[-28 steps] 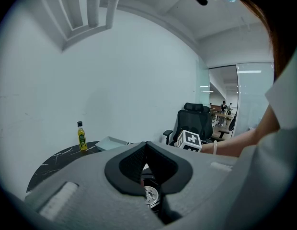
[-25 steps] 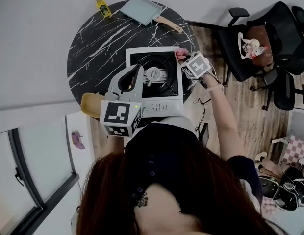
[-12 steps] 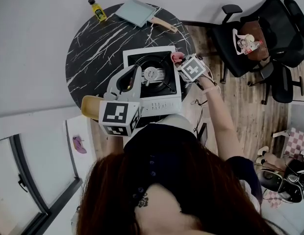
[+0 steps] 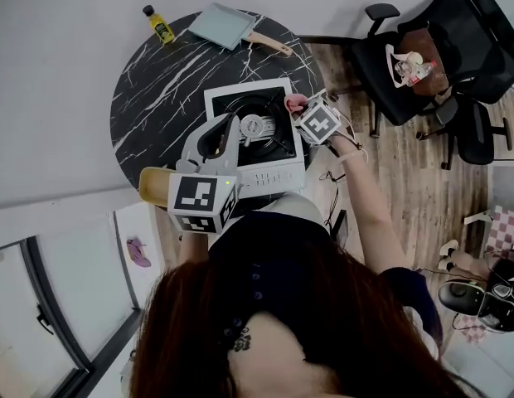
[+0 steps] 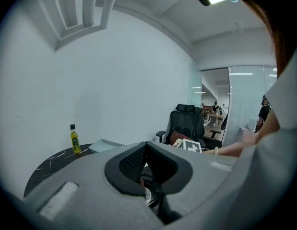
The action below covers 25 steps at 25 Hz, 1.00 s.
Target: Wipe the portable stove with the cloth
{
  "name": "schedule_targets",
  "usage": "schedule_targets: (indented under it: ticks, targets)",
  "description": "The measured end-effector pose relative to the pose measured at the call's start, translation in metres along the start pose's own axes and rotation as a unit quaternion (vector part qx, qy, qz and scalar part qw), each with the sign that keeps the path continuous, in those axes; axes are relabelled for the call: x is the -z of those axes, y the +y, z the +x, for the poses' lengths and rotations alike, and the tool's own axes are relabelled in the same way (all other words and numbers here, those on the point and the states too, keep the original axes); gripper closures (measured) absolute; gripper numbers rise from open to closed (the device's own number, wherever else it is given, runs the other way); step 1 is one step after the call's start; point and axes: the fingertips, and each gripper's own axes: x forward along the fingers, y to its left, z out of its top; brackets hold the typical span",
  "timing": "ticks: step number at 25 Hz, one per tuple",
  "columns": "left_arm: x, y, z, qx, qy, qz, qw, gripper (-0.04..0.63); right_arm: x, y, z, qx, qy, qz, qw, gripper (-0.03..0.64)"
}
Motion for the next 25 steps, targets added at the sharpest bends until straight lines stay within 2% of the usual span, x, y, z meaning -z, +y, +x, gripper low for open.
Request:
schedule_targets:
  ticks: [25]
  targets:
    - [0.012,-0.027,-0.027,0.027,0.001,-0.008,0.9996,0.583,0.029,0.032,-0.013,0.021,0.009,-0.002,1.000,0.584]
